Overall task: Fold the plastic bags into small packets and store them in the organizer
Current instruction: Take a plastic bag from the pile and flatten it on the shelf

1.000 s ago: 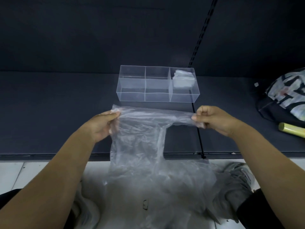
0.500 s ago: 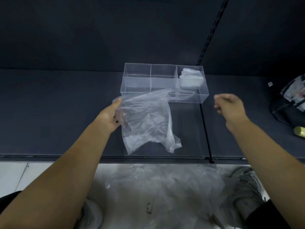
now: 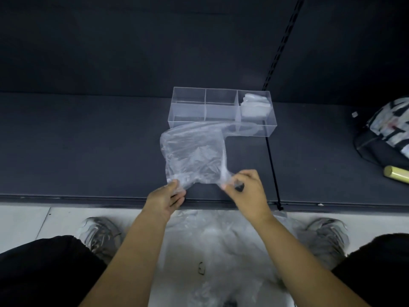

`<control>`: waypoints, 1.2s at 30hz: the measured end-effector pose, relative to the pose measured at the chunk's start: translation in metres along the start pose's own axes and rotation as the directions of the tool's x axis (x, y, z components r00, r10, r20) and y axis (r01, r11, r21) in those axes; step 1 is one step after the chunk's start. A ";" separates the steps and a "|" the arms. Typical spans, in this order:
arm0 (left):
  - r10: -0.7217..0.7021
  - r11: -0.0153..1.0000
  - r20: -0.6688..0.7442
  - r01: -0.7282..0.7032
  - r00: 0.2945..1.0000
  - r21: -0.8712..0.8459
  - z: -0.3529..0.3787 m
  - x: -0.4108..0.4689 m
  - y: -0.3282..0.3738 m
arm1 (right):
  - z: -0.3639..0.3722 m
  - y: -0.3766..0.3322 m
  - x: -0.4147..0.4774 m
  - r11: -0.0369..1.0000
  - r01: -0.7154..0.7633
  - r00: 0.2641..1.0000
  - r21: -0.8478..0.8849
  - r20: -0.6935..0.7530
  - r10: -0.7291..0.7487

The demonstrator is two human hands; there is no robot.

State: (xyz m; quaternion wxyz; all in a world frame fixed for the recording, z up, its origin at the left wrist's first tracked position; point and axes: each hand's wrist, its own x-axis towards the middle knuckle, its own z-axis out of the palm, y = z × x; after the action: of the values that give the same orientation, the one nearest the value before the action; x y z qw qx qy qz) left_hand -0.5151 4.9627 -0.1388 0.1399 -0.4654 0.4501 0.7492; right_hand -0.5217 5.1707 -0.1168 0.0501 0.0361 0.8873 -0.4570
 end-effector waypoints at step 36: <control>0.091 0.985 -0.082 -0.077 0.993 0.152 -0.013 0.005 0.000 | -0.058 0.049 0.038 0.792 -0.399 0.831 0.462 -0.183 0.525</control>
State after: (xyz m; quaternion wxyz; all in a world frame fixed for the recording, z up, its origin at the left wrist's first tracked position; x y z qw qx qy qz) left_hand -0.5106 4.9505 -0.1451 0.1224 -0.4671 0.5297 0.6973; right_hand -0.5577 5.2475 -0.1277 0.0170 0.3333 0.7333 -0.5924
